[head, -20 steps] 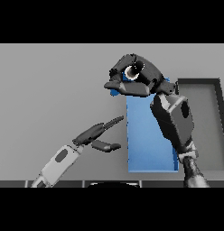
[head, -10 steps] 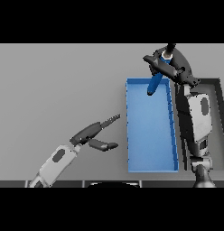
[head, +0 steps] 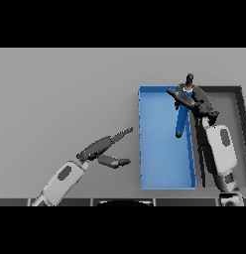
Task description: Pick up the blue pipe and place it into the blue bin.
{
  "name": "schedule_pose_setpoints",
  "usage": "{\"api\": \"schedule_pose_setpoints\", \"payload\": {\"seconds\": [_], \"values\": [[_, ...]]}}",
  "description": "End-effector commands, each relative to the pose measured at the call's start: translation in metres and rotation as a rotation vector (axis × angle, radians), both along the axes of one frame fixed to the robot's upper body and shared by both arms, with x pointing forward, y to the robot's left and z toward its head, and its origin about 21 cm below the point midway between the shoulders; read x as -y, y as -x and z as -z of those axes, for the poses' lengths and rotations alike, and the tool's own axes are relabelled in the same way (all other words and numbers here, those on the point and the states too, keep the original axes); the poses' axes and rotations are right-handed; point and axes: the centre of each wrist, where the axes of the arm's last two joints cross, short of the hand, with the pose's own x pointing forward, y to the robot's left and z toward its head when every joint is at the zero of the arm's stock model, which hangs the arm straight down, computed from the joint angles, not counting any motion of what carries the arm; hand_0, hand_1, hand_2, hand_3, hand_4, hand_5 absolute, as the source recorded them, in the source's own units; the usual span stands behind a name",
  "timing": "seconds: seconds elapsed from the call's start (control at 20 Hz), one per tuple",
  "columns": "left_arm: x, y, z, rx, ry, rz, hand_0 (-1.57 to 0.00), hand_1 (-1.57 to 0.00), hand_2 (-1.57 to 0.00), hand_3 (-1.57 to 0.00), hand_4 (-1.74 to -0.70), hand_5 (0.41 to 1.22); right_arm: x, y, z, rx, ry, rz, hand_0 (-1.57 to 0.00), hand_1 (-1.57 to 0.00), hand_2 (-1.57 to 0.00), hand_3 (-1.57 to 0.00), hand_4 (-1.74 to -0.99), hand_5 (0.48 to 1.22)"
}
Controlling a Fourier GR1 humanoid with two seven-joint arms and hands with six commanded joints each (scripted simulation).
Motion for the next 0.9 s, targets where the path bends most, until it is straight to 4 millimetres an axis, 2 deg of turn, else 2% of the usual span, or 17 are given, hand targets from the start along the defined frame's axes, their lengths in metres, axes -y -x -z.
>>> {"api": "schedule_pose_setpoints", "payload": {"seconds": [0.0, 0.15, 0.25, 0.3, 0.4, 0.5, 0.65, 0.8, 0.85], "values": [[0.002, 0.0, -0.001, -0.006, -0.003, 0.001, 0.0, 0.0, 0.0, 0.0, -0.83, 0.471, 0.001, 0.005, 0.01, -0.029, 0.029, -0.008, -1.57, -1.57, -1.57, -1.18, -1.569, 1.221], [0.001, -0.001, 0.001, -0.011, -0.003, -0.005, 0.0, 0.0, 0.0, 0.0, -0.83, 0.475, -0.003, 0.017, 0.034, -0.123, 0.081, -0.014, -1.57, -1.57, -1.57, -0.69, -1.653, 1.205], [0.003, -0.001, 0.0, -0.018, -0.005, -0.002, 0.0, 0.0, 0.0, 0.0, -0.83, 0.474, -0.004, 0.02, 0.049, -0.209, 0.107, 0.027, -1.57, -1.57, -1.57, -1.01, -1.583, 1.199], [0.003, -0.001, 0.0, -0.014, 0.001, 0.001, 0.0, 0.0, 0.0, 0.0, -0.83, 0.474, -0.002, 0.018, 0.054, -0.265, 0.104, 0.053, -1.46, -1.38, -1.33, -0.81, -1.534, 1.19], [0.004, -0.001, 0.0, -0.002, -0.004, 0.005, 0.0, 0.0, 0.0, 0.0, -0.83, 0.476, -0.003, 0.015, 0.057, -0.354, 0.091, 0.035, -0.94, -0.88, -0.85, -0.52, -1.404, 1.159], [0.005, -0.001, -0.001, -0.004, -0.013, 0.005, 0.0, 0.0, 0.0, 0.0, -0.83, 0.476, -0.004, 0.015, 0.053, -0.405, 0.094, 0.029, -0.6, -0.57, -0.55, -0.33, -1.302, 1.182], [0.003, 0.003, 0.002, -0.01, -0.014, -0.001, 0.0, 0.0, 0.0, 0.0, -0.83, 0.477, -0.01, 0.021, 0.051, -0.364, 0.25, -0.118, -0.31, -0.29, -0.28, -0.17, -1.215, 1.044], [0.003, 0.001, 0.001, -0.007, -0.006, -0.001, 0.0, 0.0, 0.0, 0.0, -0.83, 0.473, -0.017, 0.019, 0.05, -0.334, 0.337, -0.16, -0.16, -0.15, -0.14, -0.09, -1.196, 0.933], [0.005, 0.003, 0.001, -0.002, -0.001, 0.0, 0.0, 0.0, 0.0, 0.0, -0.83, 0.472, -0.013, 0.019, 0.048, -0.332, 0.352, -0.166, -0.15, -0.12, -0.11, -0.07, -1.192, 0.907]]}}
